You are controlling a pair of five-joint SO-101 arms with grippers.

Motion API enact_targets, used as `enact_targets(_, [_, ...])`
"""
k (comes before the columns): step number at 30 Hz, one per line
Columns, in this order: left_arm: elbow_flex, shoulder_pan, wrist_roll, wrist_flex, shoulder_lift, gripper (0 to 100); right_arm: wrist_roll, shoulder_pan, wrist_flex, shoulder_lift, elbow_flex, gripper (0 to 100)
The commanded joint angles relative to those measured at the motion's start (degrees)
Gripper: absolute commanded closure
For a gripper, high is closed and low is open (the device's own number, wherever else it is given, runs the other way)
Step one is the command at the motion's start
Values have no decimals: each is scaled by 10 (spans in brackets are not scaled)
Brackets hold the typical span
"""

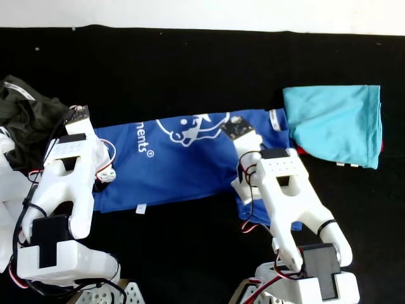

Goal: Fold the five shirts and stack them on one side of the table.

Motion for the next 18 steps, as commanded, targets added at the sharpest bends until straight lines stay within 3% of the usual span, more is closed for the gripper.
enact_targets(1, [0,7,2,-16,4,991,8,5,-8,-1,1,822])
enact_targets(8, [0,7,2,-16,4,991,9,5,-8,-1,-1,988])
enact_targets(18, [0,7,2,-16,4,991,9,7,-7,-7,-4,991])
